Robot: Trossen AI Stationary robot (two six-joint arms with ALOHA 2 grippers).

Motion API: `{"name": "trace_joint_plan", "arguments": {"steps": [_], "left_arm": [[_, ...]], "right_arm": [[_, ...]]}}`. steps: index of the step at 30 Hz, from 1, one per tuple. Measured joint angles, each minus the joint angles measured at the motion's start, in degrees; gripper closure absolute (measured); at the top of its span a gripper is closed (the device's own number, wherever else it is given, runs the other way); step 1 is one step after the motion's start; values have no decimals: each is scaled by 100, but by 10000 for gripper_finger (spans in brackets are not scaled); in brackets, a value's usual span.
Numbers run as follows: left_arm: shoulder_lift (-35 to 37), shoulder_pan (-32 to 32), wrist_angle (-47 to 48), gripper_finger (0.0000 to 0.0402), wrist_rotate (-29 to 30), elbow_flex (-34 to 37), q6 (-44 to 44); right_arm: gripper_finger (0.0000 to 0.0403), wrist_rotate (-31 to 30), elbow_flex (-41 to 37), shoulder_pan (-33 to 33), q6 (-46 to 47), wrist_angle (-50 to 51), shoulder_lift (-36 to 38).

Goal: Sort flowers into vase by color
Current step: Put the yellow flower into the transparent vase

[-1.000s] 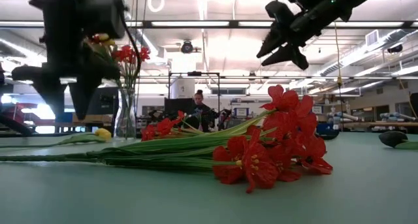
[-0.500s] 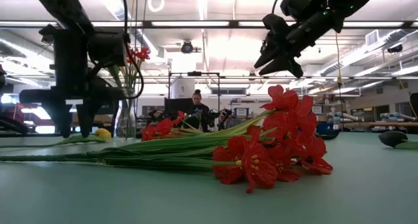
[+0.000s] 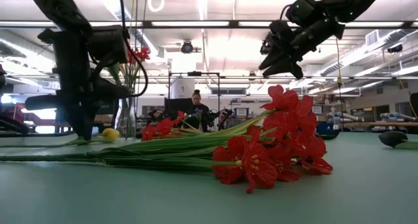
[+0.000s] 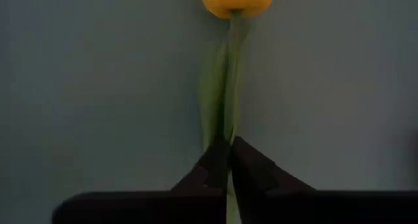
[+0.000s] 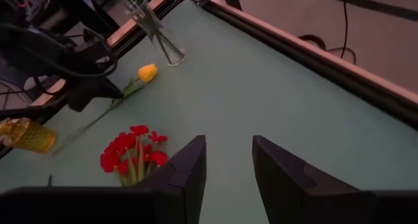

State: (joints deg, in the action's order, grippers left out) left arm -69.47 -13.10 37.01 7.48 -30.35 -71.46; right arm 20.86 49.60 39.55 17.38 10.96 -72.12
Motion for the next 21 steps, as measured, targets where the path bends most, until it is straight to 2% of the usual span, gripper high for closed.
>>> {"name": "trace_joint_plan", "arguments": {"steps": [4,9,16,21], "left_arm": [[24,173,-274,393,-302,-34,-81],[65,542,-361,393,-388,-631,225],[63,579,-1385,394,15,-1535,1498],[63,232,-1944,394,570,-2235,3080]], "right_arm": [[269,108,0,173,-122,20,0],[269,196,0,236,-68,28,0],[269,187,0,213,141,160,0],[269,66,0,185,332,198,1]]}}
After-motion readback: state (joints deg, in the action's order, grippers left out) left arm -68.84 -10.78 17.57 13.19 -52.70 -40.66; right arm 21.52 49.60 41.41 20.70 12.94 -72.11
